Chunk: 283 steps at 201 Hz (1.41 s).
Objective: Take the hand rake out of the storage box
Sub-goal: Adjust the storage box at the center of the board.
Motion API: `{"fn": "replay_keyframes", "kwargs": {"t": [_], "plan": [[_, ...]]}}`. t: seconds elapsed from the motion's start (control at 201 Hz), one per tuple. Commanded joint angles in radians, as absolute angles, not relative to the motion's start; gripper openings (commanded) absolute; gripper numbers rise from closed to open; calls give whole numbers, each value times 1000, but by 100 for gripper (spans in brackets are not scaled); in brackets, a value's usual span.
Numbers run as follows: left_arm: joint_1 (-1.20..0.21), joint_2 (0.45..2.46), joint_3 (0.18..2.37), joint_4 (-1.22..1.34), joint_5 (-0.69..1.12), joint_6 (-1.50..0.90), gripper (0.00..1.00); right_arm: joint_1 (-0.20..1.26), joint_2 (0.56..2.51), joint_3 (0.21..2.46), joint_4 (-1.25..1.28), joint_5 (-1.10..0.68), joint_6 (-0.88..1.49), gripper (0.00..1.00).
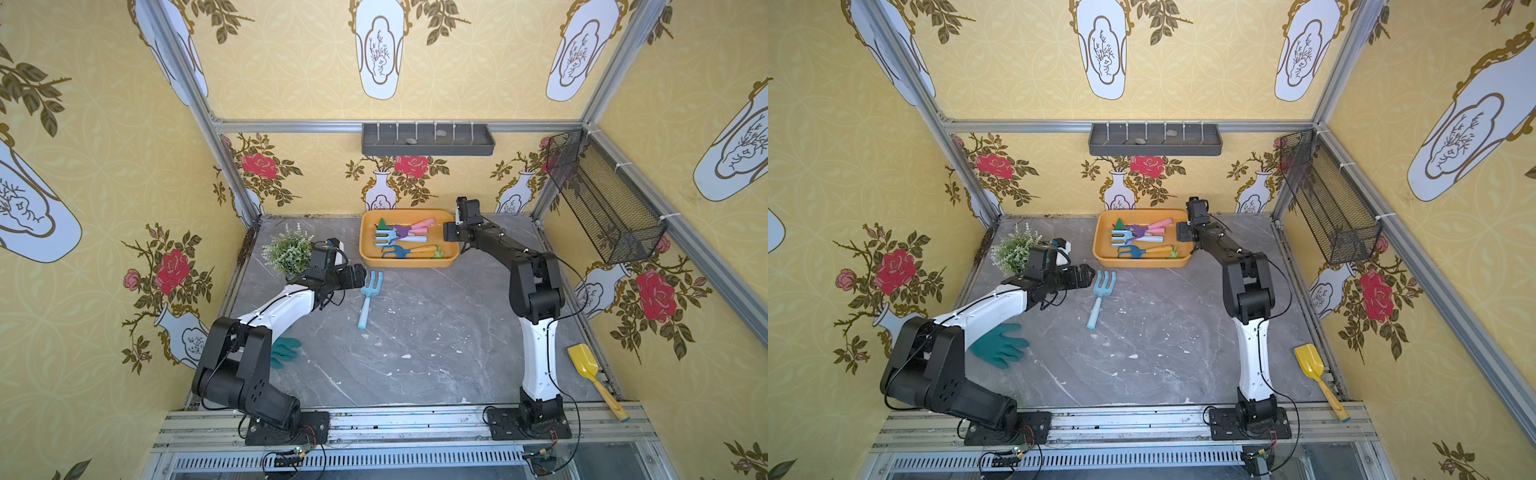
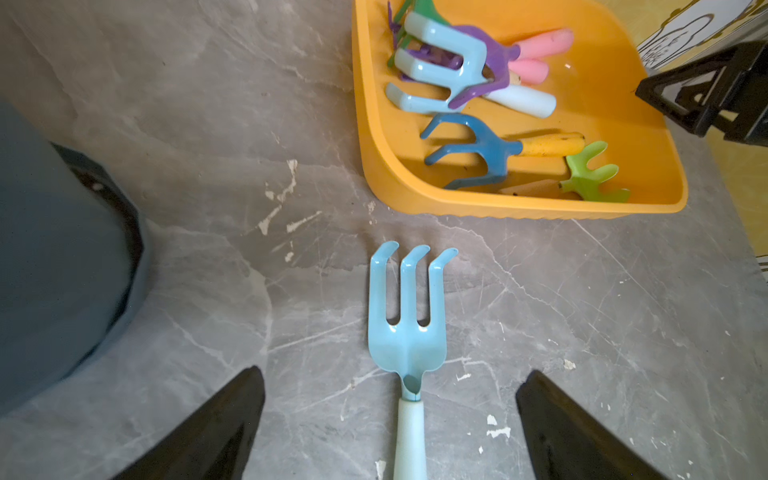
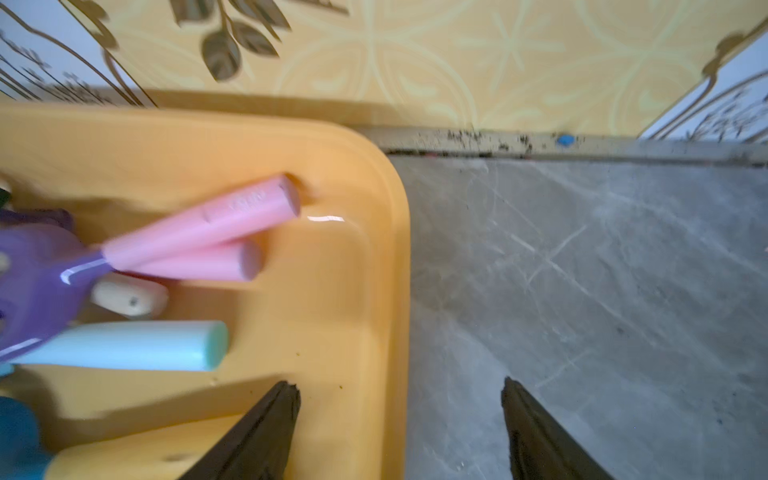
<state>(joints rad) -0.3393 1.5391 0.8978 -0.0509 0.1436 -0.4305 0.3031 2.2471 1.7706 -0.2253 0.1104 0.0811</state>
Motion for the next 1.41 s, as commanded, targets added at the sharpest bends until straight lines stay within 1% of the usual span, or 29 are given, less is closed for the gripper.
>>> {"fn": "replay_keyframes", "kwargs": {"t": [0.0, 0.09, 0.105, 0.129, 0.189, 0.244, 0.354, 0.418, 0.533, 0.662, 0.737, 0.896, 1.011, 1.041, 1.09, 1.135, 1.145, 1.18, 1.215, 1.255, 1.304, 1.404], "plan": [[-400, 1575, 879, -46, 96, -469, 100, 283, 2233, 1742, -222, 8, 128, 74], [-432, 1625, 874, -60, 90, -505, 94, 273, 2228, 1732, -224, -89, 132, 68], [-460, 1634, 875, -62, 89, -512, 93, 272, 2227, 1730, -224, -94, 131, 66], [-468, 1647, 873, -65, 89, -522, 92, 273, 2226, 1730, -226, -100, 130, 64], [-475, 1668, 868, -74, 90, -550, 88, 273, 2229, 1732, -242, -109, 124, 58], [-480, 1672, 854, -72, 92, -572, 86, 272, 2232, 1735, -257, -107, 118, 51], [-497, 1671, 836, -64, 86, -600, 82, 270, 2239, 1736, -261, -120, 104, 42], [-504, 1680, 836, -56, 91, -612, 77, 271, 2243, 1741, -265, -135, 101, 41], [-508, 1710, 847, -52, 105, -647, 63, 272, 2247, 1746, -258, -147, 91, 37], [-511, 1727, 860, -54, 124, -681, 61, 271, 2261, 1753, -256, -142, 73, 30], [-511, 1732, 864, -52, 126, -710, 55, 271, 2266, 1753, -260, -149, 68, 27], [-511, 1744, 865, -28, 151, -736, 48, 274, 2256, 1729, -248, -169, 57, 21], [-512, 1737, 859, -22, 157, -738, 49, 270, 2255, 1727, -267, -166, 57, 20], [-512, 1732, 860, -28, 154, -736, 51, 270, 2251, 1719, -263, -166, 56, 20], [-512, 1723, 862, -44, 148, -728, 55, 270, 2247, 1706, -255, -173, 46, 16], [-512, 1710, 863, -62, 133, -723, 59, 271, 2243, 1700, -252, -173, 41, 16], [-512, 1706, 864, -67, 130, -723, 59, 269, 2243, 1700, -252, -172, 40, 15], [-510, 1690, 863, -81, 121, -717, 61, 269, 2240, 1697, -254, -179, 32, 6], [-508, 1667, 859, -92, 110, -710, 65, 269, 2238, 1694, -255, -190, 23, 3], [-506, 1640, 854, -103, 95, -704, 67, 269, 2237, 1693, -256, -184, 25, 7], [-501, 1607, 853, -117, 83, -693, 68, 269, 2237, 1697, -257, -164, 44, 21], [-490, 1558, 864, -155, 57, -661, 71, 267, 2235, 1710, -283, -138, 104, 23]]}}
